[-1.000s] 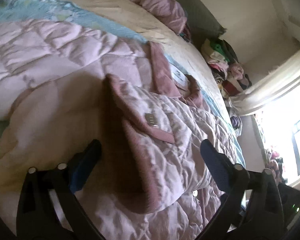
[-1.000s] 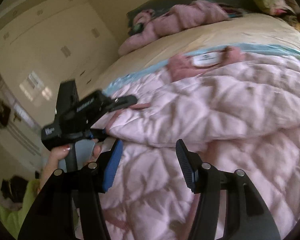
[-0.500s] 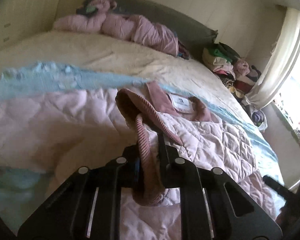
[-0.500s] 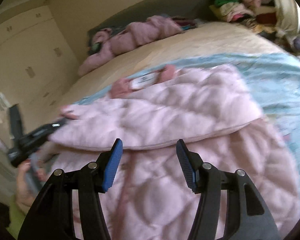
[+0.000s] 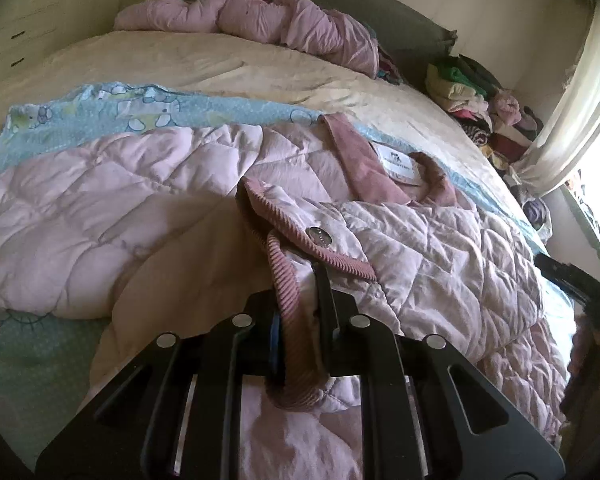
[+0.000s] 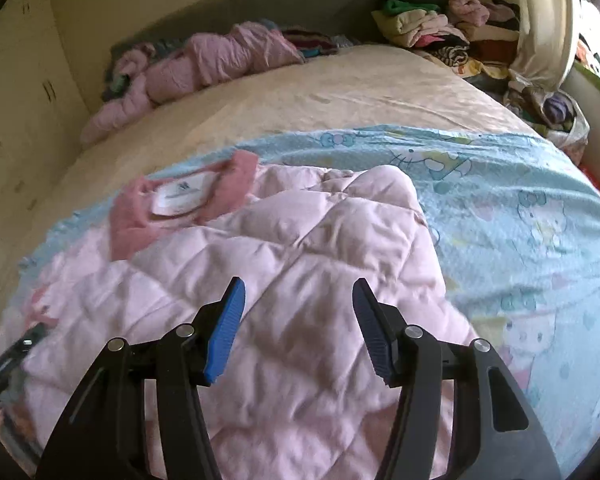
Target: Fold large clothes
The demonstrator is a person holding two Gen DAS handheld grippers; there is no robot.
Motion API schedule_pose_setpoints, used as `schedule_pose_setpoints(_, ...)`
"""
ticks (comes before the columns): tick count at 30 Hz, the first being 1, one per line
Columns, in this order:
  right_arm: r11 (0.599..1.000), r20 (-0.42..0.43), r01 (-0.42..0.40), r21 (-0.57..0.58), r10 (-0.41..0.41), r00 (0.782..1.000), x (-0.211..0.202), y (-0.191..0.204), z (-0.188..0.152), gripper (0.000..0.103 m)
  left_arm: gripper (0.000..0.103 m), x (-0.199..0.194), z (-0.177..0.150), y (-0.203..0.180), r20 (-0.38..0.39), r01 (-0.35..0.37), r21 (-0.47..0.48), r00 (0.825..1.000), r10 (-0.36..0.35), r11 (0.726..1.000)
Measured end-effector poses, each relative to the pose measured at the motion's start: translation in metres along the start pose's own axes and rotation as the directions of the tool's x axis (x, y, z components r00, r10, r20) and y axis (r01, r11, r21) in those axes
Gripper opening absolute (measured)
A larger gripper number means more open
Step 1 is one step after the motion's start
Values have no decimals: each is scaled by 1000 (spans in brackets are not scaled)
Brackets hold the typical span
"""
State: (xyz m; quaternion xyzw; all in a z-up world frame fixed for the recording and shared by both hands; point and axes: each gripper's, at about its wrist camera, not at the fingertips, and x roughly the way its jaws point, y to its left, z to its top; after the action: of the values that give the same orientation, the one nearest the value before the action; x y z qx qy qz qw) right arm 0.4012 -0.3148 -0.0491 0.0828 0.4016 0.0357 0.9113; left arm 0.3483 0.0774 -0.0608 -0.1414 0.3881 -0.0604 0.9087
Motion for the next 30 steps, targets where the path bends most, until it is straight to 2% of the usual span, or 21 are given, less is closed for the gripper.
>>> schedule_pose_setpoints(7,994,-130,42,102,-28,991,52,-29,2,56,12,12,-5,-1,-35,-29,15,999,29,999)
schedule_pose_setpoints(12,994,-139,68,91,-55,989,66,-33,-6,56,16,21,-8,1,-61,-38,16,997,39,999)
schedule_pose_setpoints(17,994,-136,96,50,-88,987,53,-20,-7,58,17,19,-7,-1,-74,-52,22,996,53,998)
schedule_pose_setpoints(20,1000,-89,17,21,-15,996,27,-3,-11,68,18,12,-5,-6,-92,-62,41,994,65,997)
schedule_pose_setpoints(24,997,-65,-59,-54,56,996,3,26,-26,73,39,-1,-7,-15,-79,-76,73,994,81,994)
schedule_pose_setpoints(27,993,-111,-93,-74,84,990,5,41,-39,76,51,-5,-10,-20,-73,-87,98,993,94,991)
schedule_pose_setpoints(30,993,-145,-57,-102,42,989,15,50,-50,76,59,6,-17,-19,-113,-88,96,989,99,991)
